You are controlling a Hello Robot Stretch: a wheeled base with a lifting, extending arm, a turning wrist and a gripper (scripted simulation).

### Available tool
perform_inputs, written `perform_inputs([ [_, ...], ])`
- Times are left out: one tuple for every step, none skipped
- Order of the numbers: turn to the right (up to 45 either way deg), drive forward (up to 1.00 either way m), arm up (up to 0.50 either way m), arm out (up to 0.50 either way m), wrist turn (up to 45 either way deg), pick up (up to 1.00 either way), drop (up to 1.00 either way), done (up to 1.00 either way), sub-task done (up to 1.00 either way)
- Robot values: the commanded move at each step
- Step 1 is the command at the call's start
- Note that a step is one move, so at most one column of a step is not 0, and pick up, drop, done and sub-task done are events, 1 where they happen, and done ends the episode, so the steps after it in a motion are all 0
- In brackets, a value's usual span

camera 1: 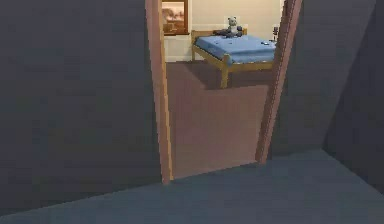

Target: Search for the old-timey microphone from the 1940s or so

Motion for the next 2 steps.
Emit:
perform_inputs([
  [15.0, 0.0, 0.0, 0.0, 0.0, 0.0, 0.0, 0.0, 0.0],
  [0.0, 1.0, 0.0, 0.0, 0.0, 0.0, 0.0, 0.0, 0.0],
])
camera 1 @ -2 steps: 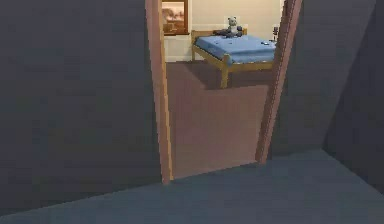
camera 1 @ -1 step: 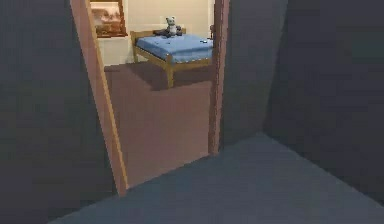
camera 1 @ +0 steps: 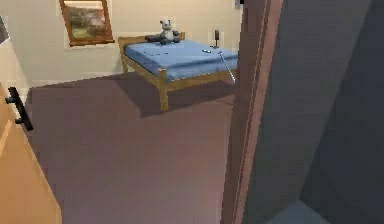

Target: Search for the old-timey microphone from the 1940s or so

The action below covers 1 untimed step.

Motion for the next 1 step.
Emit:
perform_inputs([
  [0.0, 0.4, 0.0, 0.0, 0.0, 0.0, 0.0, 0.0, 0.0],
])
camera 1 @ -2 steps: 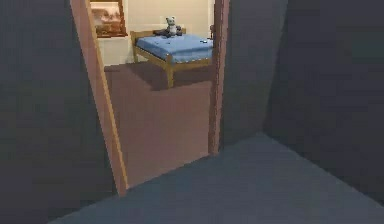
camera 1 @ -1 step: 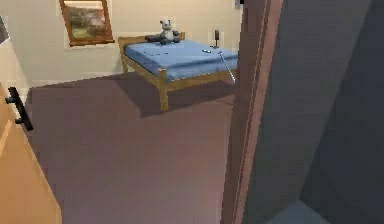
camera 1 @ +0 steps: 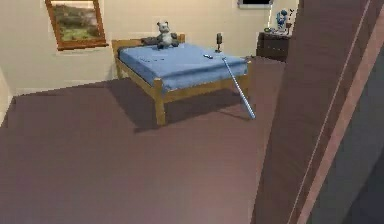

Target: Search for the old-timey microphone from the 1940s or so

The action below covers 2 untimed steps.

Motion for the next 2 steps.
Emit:
perform_inputs([
  [-45.0, 0.0, 0.0, 0.0, 0.0, 0.0, 0.0, 0.0, 0.0],
  [-3.0, 0.0, 0.0, 0.0, 0.0, 0.0, 0.0, 0.0, 0.0],
])
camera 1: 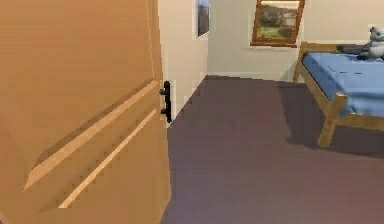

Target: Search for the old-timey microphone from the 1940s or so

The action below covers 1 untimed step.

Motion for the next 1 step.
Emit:
perform_inputs([
  [0.0, 0.5, 0.0, 0.0, 0.0, 0.0, 0.0, 0.0, 0.0],
])
